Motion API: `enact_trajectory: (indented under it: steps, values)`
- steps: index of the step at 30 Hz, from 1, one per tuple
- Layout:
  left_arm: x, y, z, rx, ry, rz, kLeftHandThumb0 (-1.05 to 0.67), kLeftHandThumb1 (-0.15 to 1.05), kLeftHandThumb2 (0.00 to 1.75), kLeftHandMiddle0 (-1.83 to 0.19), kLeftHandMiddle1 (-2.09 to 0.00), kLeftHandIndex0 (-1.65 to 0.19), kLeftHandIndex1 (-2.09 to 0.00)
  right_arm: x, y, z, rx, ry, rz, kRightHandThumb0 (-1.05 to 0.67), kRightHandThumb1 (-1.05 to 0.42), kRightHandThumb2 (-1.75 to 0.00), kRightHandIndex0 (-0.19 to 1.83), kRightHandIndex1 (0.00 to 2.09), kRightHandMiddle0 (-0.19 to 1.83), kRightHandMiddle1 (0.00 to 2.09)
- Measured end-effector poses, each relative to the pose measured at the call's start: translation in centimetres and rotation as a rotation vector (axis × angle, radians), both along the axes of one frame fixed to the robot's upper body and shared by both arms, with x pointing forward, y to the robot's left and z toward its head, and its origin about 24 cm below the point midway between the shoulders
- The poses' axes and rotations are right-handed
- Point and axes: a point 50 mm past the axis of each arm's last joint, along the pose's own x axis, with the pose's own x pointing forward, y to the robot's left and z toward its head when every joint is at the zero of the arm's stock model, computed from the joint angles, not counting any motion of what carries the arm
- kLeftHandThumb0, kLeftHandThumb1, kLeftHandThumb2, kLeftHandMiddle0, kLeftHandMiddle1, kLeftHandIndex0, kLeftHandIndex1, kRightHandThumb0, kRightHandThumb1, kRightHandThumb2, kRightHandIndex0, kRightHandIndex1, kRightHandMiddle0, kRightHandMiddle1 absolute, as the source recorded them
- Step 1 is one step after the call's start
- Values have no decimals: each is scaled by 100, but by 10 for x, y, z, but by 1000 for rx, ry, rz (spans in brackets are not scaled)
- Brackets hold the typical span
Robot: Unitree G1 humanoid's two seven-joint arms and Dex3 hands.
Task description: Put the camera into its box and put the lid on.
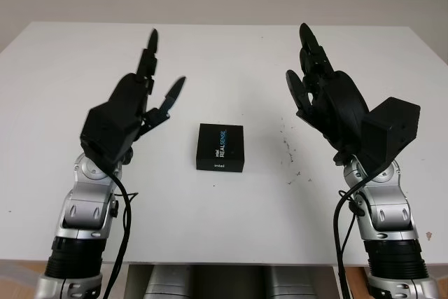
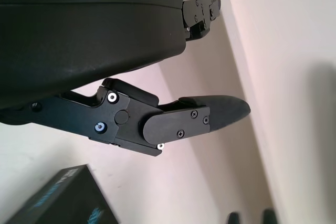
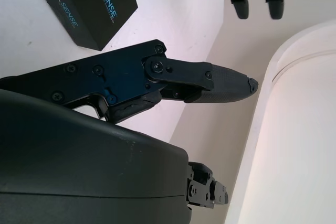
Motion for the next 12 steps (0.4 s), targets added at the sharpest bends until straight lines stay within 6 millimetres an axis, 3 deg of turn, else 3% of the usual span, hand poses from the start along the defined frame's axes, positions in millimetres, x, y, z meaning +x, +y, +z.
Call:
enact_trajectory:
  steps: [5,12]
  values:
    - [5,15,-4,-144,2,-4,-72,105,65,19,0,19,0,2,0,-7,60,45,0,-72,-105,-67,-19,0,-19,0]
    - [6,19,-10,-230,25,-18,-72,105,61,19,0,19,0,7,0,-17,113,100,12,-74,-105,-71,-19,0,-19,0]
